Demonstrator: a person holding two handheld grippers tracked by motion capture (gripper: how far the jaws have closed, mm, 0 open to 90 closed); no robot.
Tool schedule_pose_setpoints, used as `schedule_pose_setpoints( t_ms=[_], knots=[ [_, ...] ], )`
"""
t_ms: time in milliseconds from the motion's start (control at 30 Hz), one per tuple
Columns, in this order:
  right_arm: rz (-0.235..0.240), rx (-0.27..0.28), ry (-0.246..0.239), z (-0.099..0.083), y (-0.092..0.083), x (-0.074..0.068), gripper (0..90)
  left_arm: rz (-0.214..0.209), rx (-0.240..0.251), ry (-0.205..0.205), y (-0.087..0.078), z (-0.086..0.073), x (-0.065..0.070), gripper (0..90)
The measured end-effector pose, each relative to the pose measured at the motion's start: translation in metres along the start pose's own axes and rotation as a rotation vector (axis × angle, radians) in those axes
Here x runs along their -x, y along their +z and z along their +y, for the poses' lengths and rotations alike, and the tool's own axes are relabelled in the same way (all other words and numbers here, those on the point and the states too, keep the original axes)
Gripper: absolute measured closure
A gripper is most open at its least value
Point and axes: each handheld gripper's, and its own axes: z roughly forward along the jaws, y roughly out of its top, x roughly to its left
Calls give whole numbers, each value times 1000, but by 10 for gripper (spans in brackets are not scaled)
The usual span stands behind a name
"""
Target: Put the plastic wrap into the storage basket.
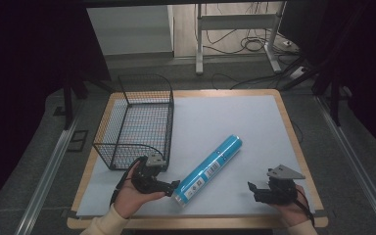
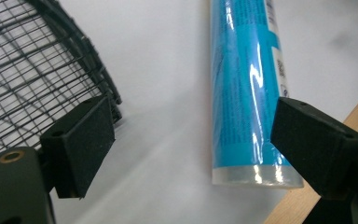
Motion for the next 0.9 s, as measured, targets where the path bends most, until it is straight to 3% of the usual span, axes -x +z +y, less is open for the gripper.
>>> schedule_pose_setpoints(
  t_ms=[900],
  knots=[
    [-1,-5,2,0,0,0,124,-42,-51,39,21,19,14,129]
  ],
)
